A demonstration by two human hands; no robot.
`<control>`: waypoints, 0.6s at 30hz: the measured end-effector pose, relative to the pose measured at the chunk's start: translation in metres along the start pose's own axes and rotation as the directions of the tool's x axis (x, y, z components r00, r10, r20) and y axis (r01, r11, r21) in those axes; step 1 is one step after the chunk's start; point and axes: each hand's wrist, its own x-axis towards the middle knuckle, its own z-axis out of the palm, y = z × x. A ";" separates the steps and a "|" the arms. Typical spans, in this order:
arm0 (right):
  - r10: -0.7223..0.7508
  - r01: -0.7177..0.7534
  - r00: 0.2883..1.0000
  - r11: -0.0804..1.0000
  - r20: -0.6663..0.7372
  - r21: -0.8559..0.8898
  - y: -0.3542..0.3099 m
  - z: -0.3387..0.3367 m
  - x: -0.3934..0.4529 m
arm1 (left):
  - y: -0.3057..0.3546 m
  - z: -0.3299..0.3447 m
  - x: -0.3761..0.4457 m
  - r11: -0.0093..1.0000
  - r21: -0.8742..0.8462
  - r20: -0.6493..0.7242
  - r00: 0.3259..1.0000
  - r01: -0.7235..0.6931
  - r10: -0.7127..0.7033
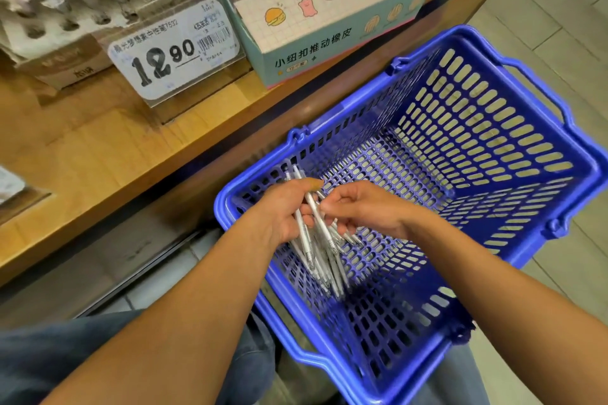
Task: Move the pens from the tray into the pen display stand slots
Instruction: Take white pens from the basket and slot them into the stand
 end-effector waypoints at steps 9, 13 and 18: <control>0.058 -0.350 0.922 0.545 -0.382 -0.762 0.071 -0.030 0.082 | -0.003 -0.002 -0.008 0.997 0.063 -0.067 0.997 0.053 -0.049; 0.060 -0.353 0.931 0.400 -0.360 -0.846 0.087 -0.024 0.092 | -0.003 -0.001 -0.013 0.994 0.077 -0.032 0.997 0.071 -0.068; 0.106 -0.361 0.932 0.344 -0.347 -0.866 0.081 -0.024 0.085 | -0.003 -0.001 -0.013 0.992 0.095 -0.032 0.996 0.088 -0.086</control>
